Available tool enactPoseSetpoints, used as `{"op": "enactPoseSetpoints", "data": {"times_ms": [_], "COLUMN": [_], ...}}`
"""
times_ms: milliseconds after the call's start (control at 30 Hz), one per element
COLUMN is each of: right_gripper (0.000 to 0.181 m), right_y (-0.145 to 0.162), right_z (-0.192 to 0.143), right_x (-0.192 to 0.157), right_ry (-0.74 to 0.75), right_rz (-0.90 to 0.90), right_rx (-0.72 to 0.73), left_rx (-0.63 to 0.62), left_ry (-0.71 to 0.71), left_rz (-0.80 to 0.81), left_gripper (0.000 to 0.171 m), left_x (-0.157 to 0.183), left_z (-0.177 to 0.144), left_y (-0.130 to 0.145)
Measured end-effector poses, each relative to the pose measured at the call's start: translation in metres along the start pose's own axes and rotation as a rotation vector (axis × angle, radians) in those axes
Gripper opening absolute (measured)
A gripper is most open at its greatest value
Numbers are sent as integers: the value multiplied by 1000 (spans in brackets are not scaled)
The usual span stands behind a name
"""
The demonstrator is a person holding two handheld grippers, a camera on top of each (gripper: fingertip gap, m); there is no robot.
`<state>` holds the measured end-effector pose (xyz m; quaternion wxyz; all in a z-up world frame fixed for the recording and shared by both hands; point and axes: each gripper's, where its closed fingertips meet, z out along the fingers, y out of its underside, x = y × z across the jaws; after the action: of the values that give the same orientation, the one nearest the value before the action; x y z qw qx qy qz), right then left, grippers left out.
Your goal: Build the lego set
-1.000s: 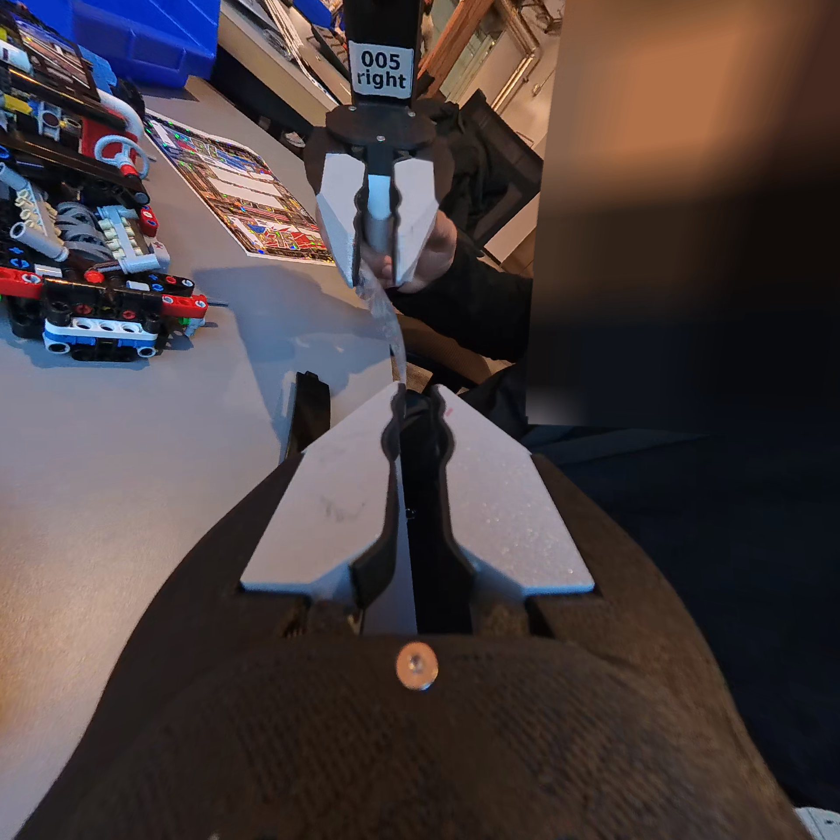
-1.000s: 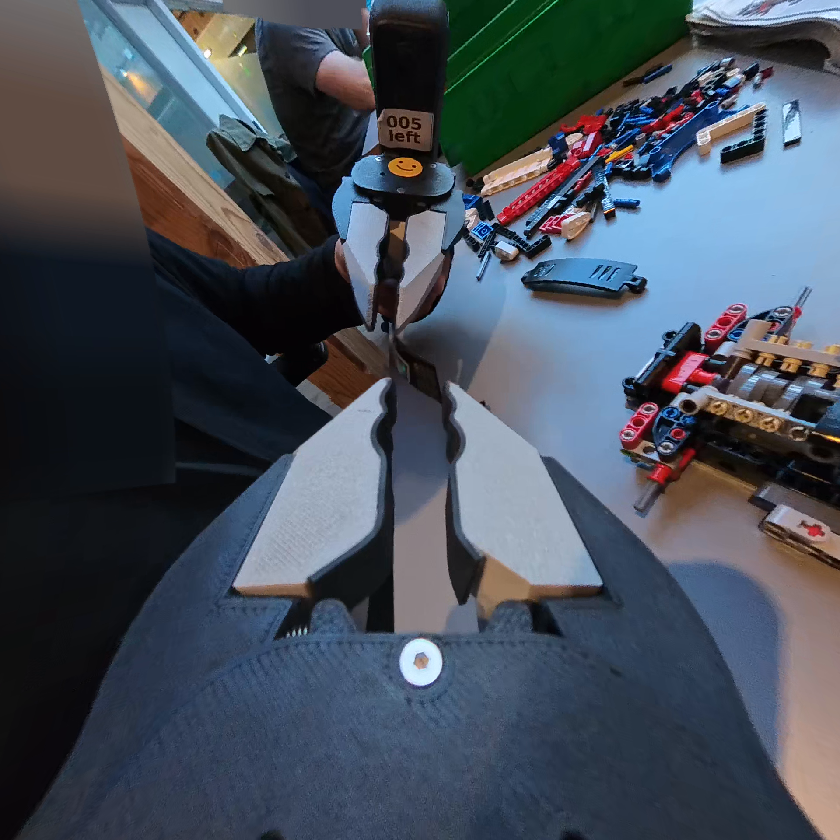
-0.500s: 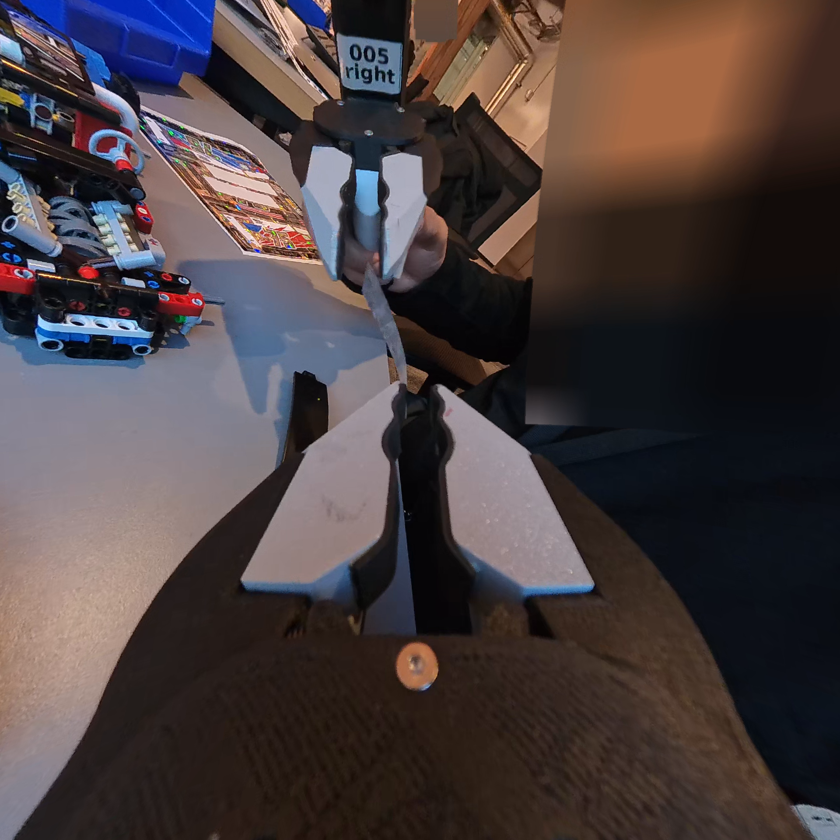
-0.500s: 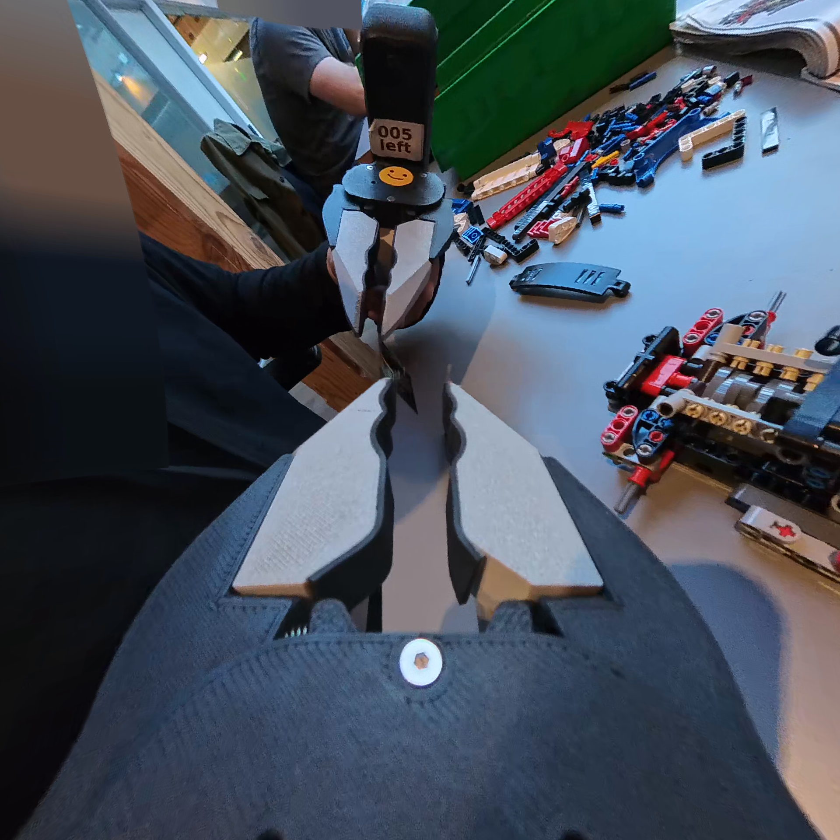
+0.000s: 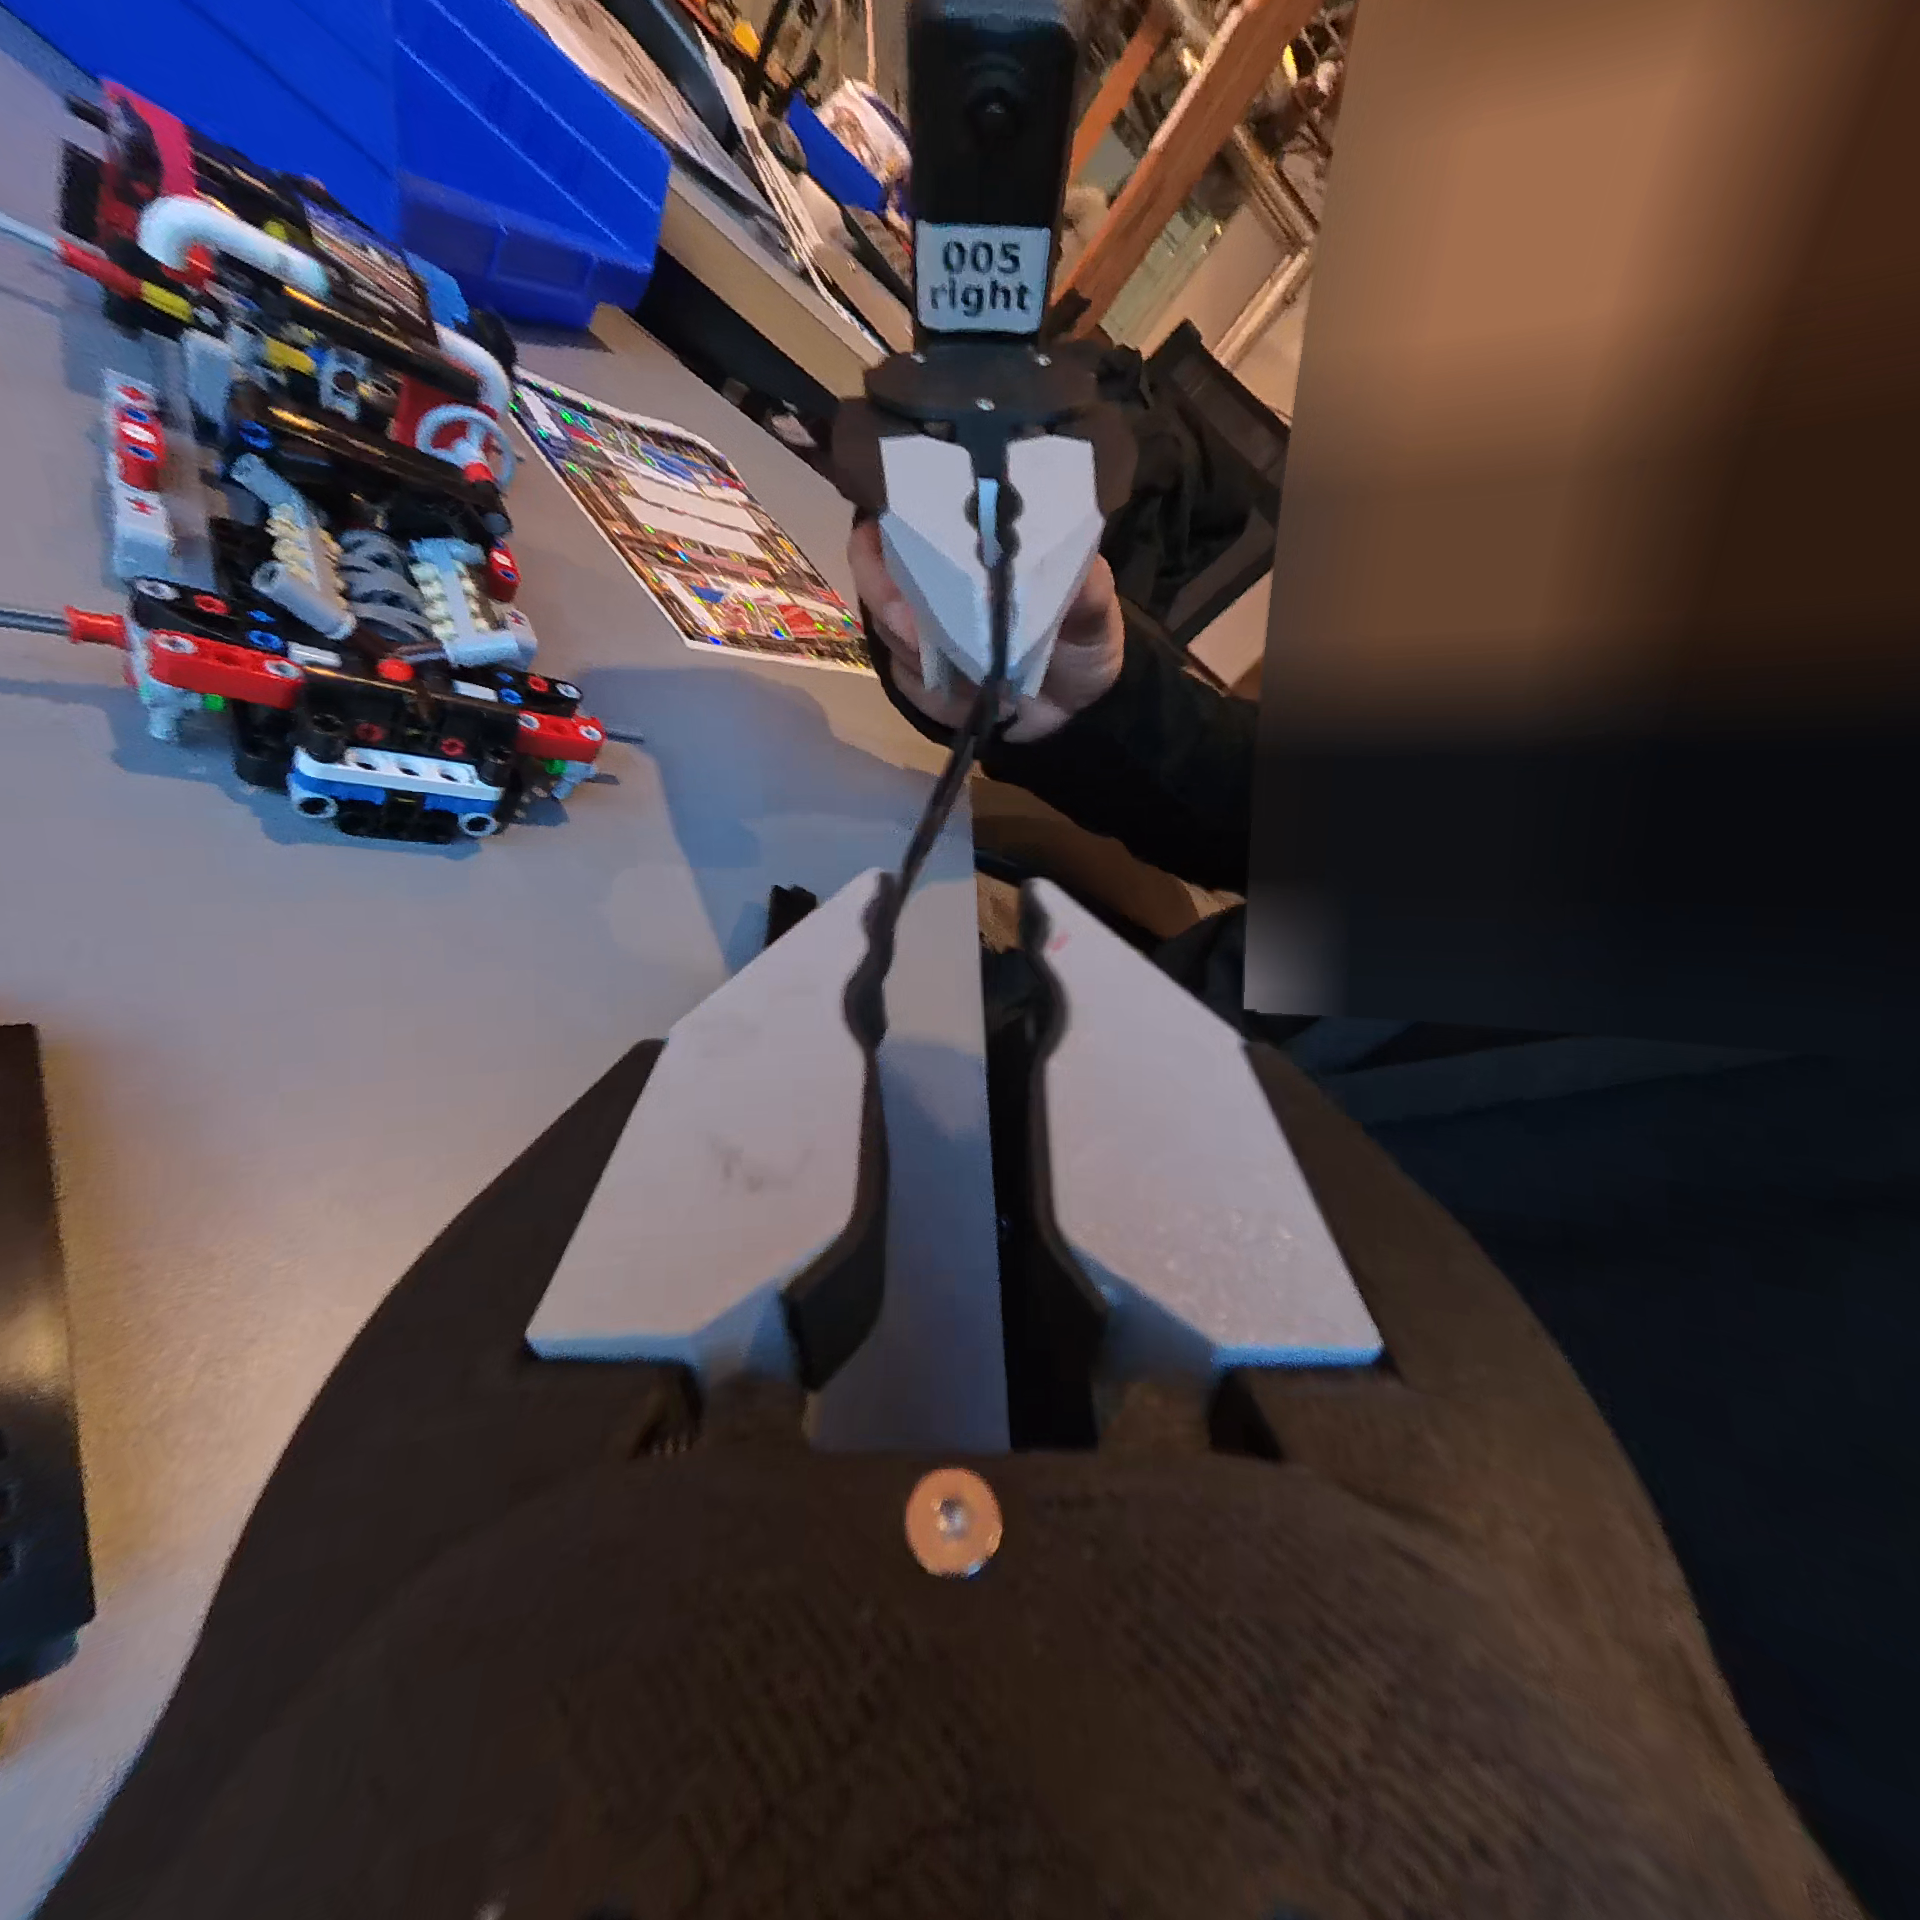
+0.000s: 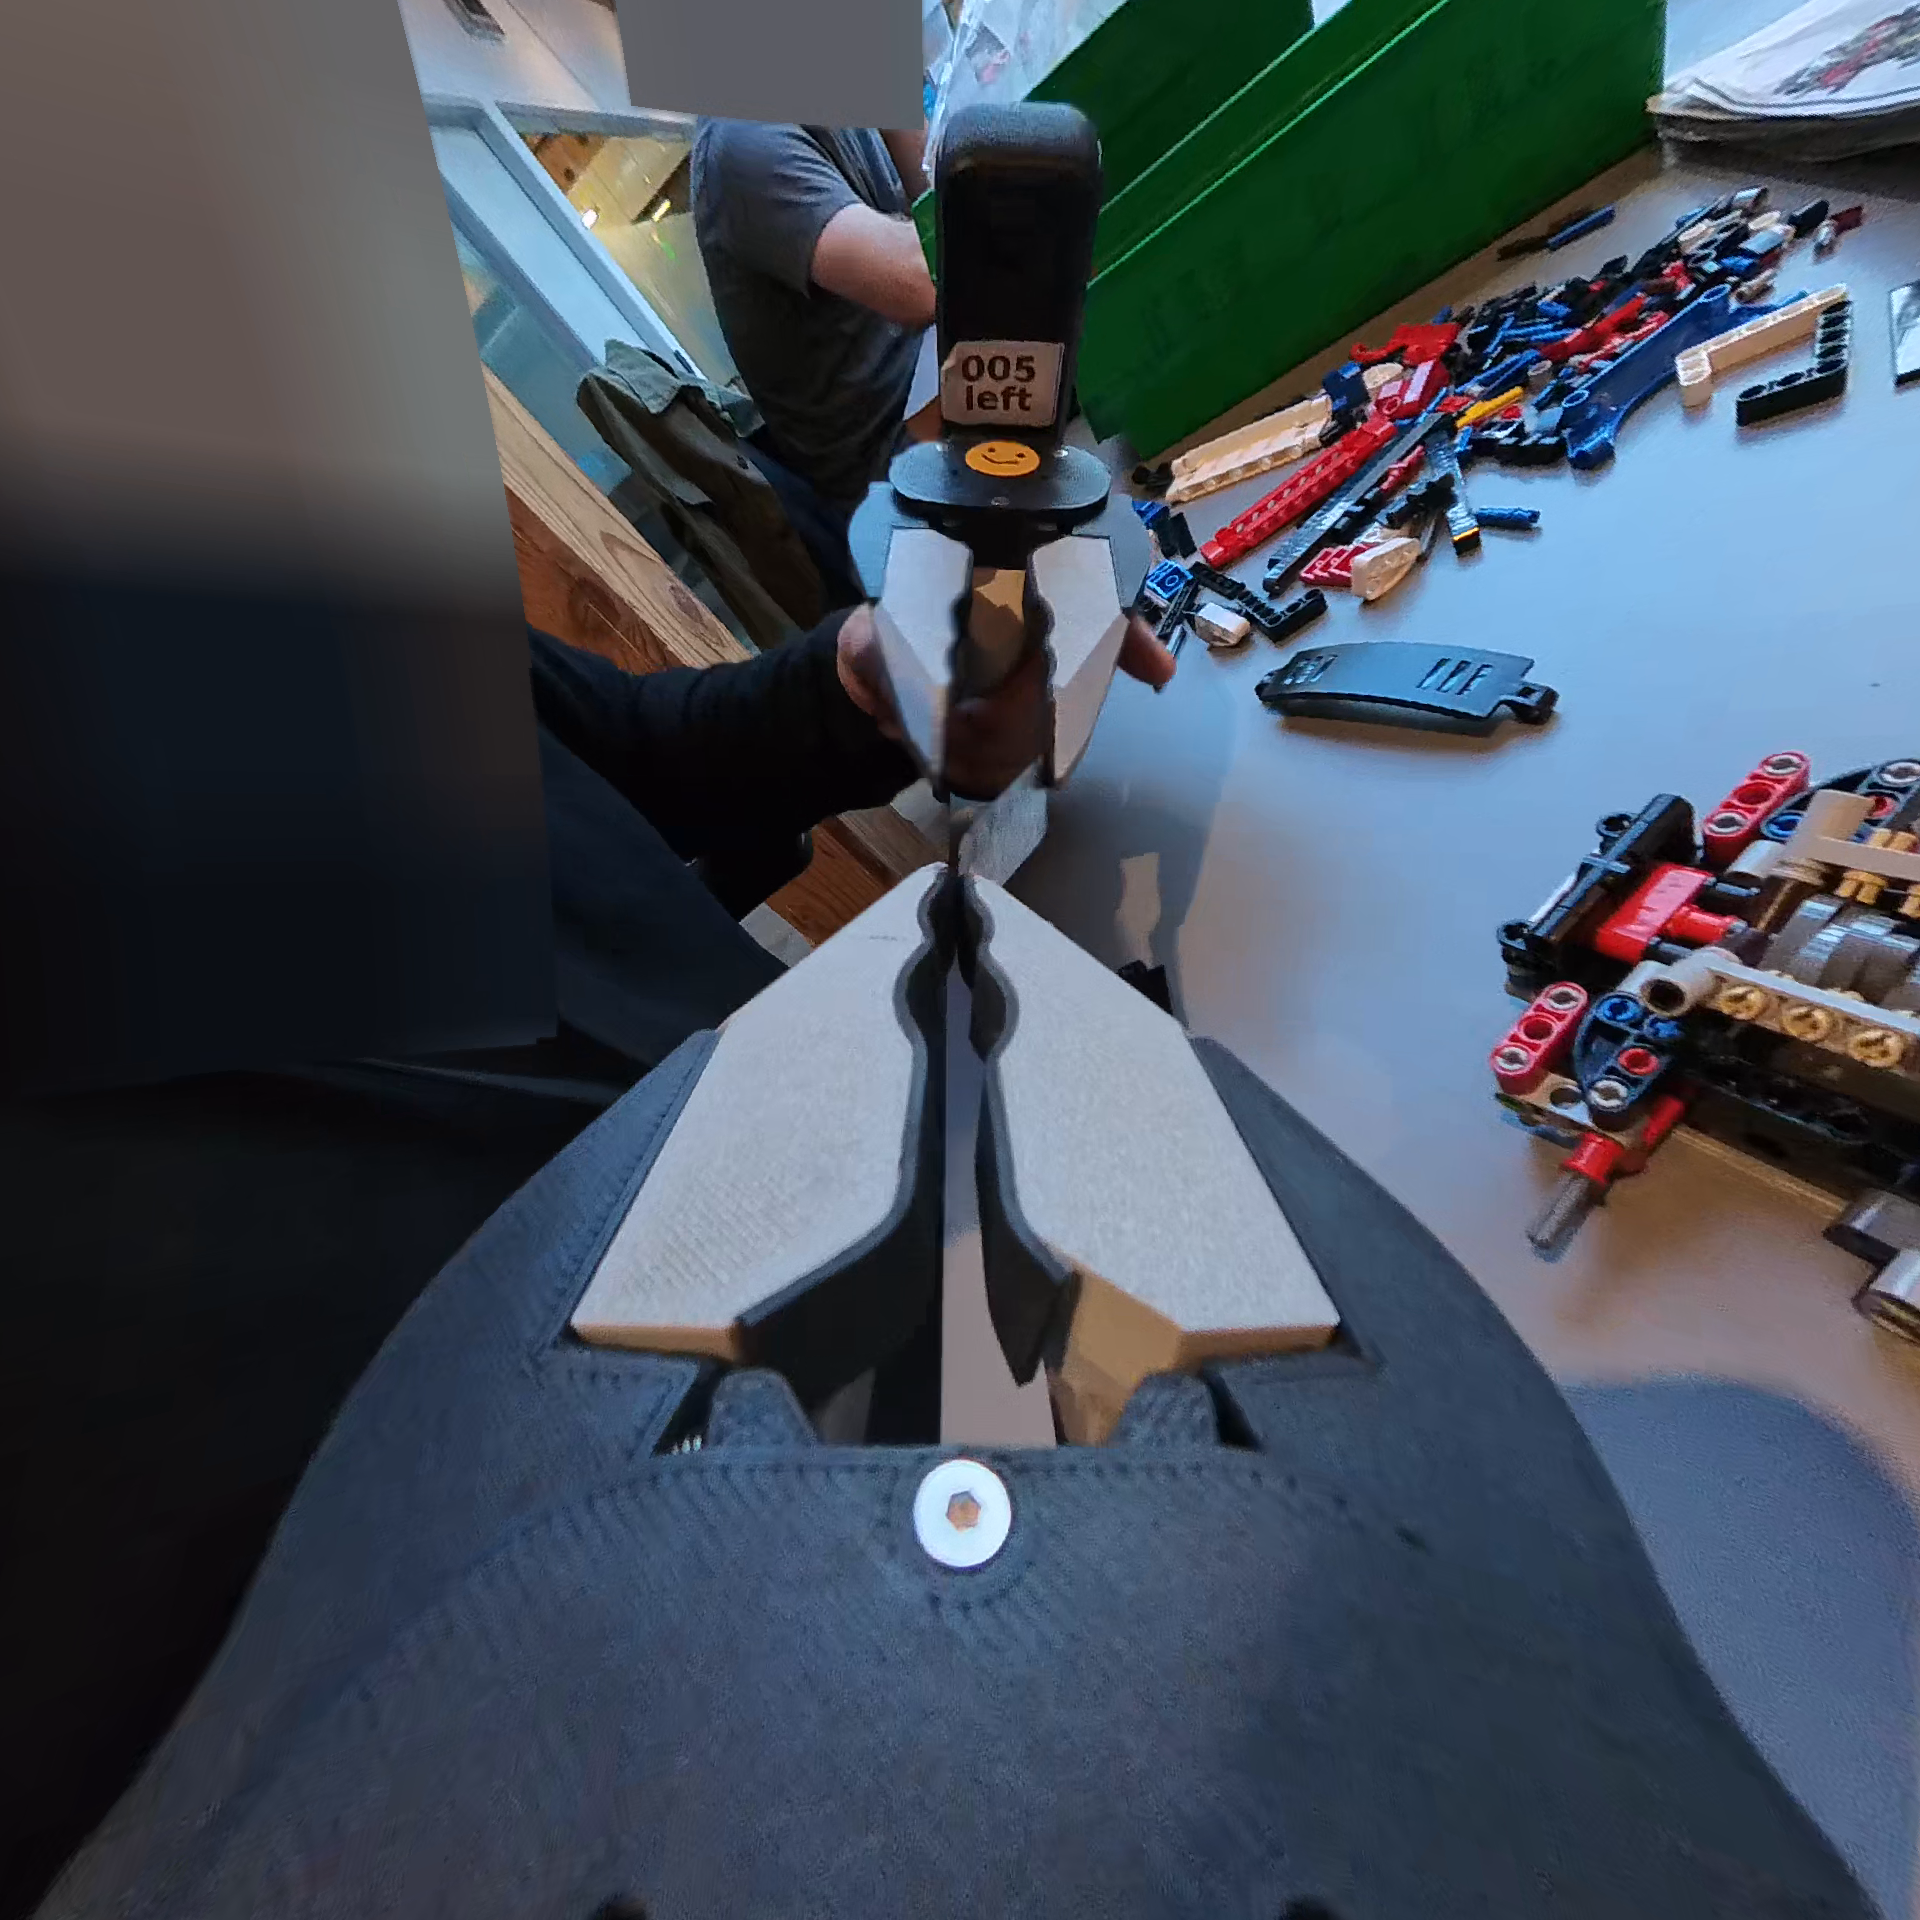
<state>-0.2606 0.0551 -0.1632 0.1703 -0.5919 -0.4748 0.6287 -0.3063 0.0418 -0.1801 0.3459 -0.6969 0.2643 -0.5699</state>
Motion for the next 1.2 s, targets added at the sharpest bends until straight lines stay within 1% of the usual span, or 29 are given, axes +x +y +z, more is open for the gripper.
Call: {"op": "enactPoseSetpoints", "data": {"times_ms": [33,67,167,267,367,400,433,467,500,533,600,633,700,767,800,833,867,900,1033,1133,1200], "right_gripper": [0,0,0,0,0,0,0,0,0,0,0,0,0,0,0,0,0,0,0,0,0], "right_y": [-1,-1,-2,-3,-5,-9,-13,-14,-14,-14,-10,-7,1,8,11,14,16,16,22,31,35], "right_z": [1,2,4,3,1,-4,-11,-17,-21,-24,-25,-23,-18,-12,-11,-11,-11,-13,-18,-17,-18], "right_x": [-2,-5,-8,-5,-10,-10,-11,-8,-5,-4,-2,0,3,3,5,8,9,10,16,16,19], "right_ry": [-4,-12,-17,-6,-53,-64,-70,-53,-31,-23,-5,9,31,34,44,50,43,34,22,6,14], "right_rz": [-5,-10,-20,-18,9,16,22,24,25,30,59,78,121,148,162,184,212,240,347,398,416], "right_rx": [5,7,13,25,60,90,117,131,132,130,105,79,33,-5,-18,-27,-27,-16,28,30,26], "left_rx": [24,41,47,74,90,87,83,98,122,119,82,46,-88,-231,-281,-322,-353,-383,-492,-556,-553], "left_ry": [-22,-33,-22,-12,-27,-68,-87,-53,-3,3,-32,-37,-112,-216,-214,-203,-188,-174,-210,-231,-244], "left_rz": [1,-3,-19,-15,-12,-11,-9,-25,-34,-34,-16,19,140,236,259,264,268,276,317,330,324], "left_gripper": [6,0,0,0,2,21,31,39,51,61,59,64,72,68,66,59,53,51,50,48,40], "left_x": [-3,-5,-5,-1,0,-7,-11,-8,-1,1,-2,1,-2,-15,-17,-19,-20,-22,-39,-44,-44], "left_z": [-2,-3,-2,-3,-3,-5,-7,-10,-13,-15,-14,-13,-8,-4,0,4,8,11,17,21,26], "left_y": [-2,-3,3,2,-1,1,4,3,0,0,5,9,22,34,40,44,49,53,66,75,75]}}
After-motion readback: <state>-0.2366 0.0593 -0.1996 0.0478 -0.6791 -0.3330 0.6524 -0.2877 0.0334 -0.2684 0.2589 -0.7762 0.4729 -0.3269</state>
